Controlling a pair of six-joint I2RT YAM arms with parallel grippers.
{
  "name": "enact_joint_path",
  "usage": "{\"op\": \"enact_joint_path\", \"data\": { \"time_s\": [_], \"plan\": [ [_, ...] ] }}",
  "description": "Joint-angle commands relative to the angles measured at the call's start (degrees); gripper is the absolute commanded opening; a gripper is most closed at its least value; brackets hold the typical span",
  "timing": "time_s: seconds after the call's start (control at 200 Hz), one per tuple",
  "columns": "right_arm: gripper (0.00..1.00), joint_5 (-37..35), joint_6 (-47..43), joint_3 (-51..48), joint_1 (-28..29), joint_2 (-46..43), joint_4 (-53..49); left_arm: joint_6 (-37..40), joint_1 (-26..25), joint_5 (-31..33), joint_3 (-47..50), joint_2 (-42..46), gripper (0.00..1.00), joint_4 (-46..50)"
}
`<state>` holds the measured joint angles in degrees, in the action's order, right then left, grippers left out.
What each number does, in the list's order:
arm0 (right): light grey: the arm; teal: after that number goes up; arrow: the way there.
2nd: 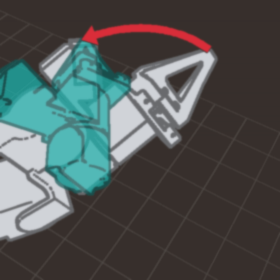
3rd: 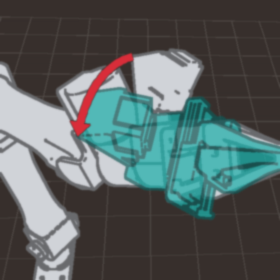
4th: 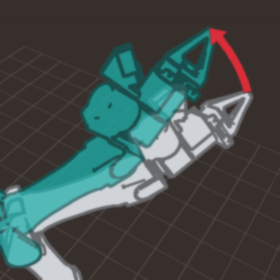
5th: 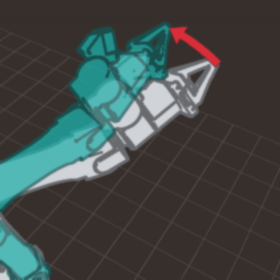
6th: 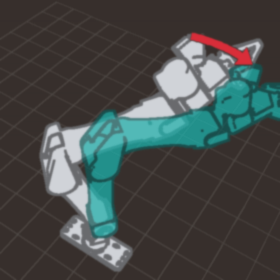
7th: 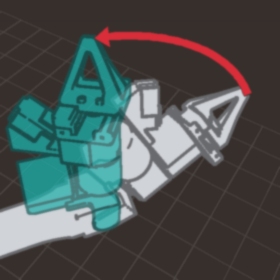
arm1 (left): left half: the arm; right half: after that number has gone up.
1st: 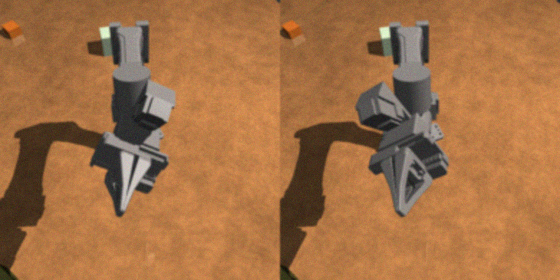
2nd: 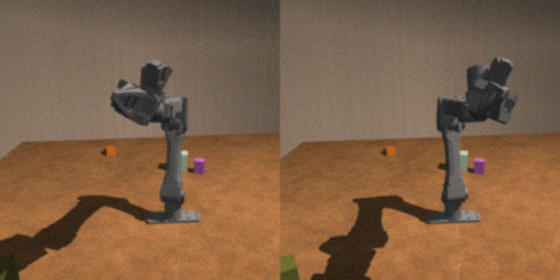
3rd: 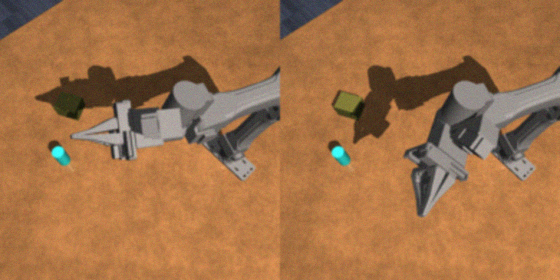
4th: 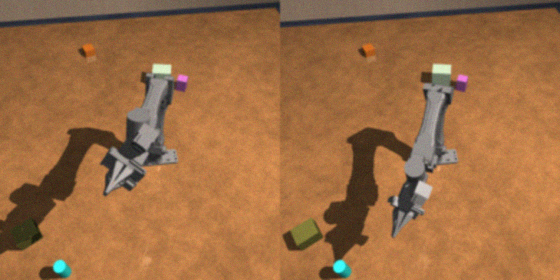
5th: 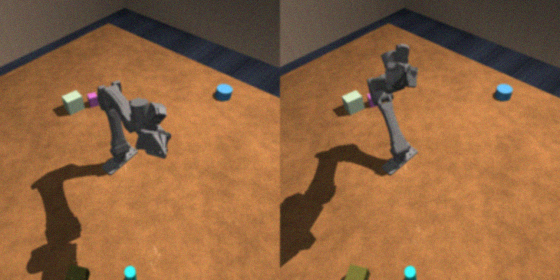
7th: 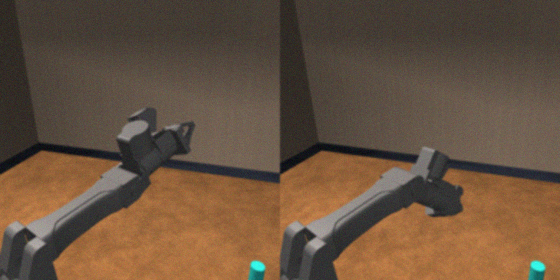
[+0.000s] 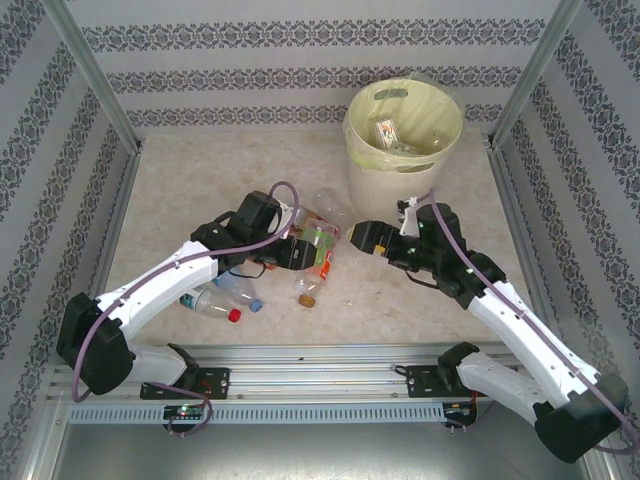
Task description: Put the plastic bottles in the bin
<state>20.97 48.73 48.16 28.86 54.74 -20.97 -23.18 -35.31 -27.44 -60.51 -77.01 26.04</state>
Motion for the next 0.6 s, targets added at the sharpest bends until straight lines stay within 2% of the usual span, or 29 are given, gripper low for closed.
{"op": "enact_joint_path", "data": {
  "time_s": [0.0,0.185,0.44,0.595],
  "plan": [
    [0.98,-3.3,1.1,3.4,2.5,3.0,2.2,-0.3,-1.1,-3.9,1.4,0.7,0.54,-7.7],
    [0.98,-4.9,0.0,6.8,5.7,7.5,2.5,-1.4,-2.4,-4.0,1.9,0.8,0.54,-11.4],
    [0.98,-5.9,0.0,8.4,6.9,10.8,3.1,-1.4,-3.6,-4.5,2.0,1.1,0.54,-12.7],
    [0.92,-5.8,-0.1,8.5,7.0,11.9,3.9,-1.6,-4.4,-4.7,2.2,1.2,0.55,-13.5]
  ]
}}
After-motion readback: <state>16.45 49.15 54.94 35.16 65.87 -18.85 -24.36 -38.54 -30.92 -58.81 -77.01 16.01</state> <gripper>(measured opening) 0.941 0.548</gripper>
